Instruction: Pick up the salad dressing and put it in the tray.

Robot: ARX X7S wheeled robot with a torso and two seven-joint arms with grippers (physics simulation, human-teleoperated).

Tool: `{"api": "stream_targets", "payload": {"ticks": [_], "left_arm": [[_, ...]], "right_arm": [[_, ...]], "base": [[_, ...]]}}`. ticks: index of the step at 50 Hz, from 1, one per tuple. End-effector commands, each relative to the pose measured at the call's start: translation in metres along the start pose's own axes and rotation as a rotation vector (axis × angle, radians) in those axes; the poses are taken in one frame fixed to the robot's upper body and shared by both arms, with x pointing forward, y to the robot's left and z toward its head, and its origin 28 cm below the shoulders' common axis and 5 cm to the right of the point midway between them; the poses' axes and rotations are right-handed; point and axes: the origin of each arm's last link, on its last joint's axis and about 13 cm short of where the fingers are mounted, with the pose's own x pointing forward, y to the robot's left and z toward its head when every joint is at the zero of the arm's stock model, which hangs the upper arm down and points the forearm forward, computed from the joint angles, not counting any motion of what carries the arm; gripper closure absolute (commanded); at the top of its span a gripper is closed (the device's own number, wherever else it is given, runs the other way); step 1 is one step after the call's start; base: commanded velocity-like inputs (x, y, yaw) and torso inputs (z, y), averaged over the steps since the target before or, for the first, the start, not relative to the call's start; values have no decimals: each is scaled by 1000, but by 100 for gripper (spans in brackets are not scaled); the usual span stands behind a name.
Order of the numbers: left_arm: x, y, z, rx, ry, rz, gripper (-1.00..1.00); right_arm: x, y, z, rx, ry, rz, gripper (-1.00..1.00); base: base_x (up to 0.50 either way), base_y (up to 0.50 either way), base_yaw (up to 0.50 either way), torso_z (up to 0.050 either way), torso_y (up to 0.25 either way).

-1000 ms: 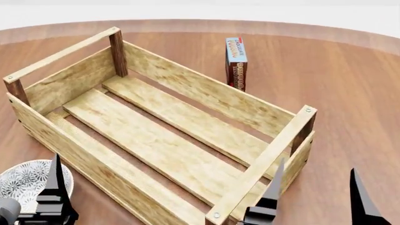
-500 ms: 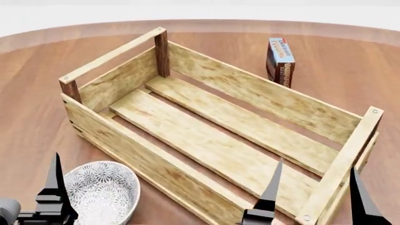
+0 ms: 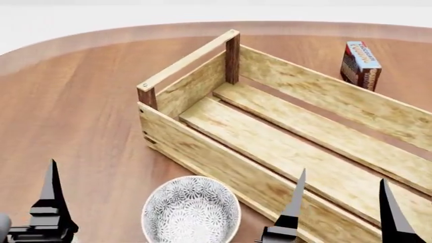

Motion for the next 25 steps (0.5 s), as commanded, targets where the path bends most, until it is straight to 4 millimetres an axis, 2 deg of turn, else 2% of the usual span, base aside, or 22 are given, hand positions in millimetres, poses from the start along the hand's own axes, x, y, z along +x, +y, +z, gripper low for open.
{"api": "stream_targets", "payload": {"ticks": [1,12,25], "left_arm": [[-1,0,2,-8,-18,5,-100],[-1,0,1,-5,-13,5,-100],[-1,0,0,-3,-12,4,-100]], "right_arm": [[0,0,-1,13,13,7,-100],[-2,0,-5,10,10,6,-100],[-2,-1,-3,16,9,11,-100]], "base": [[0,312,0,0,0],[0,0,0,0,0],[0,0,495,0,0]]}}
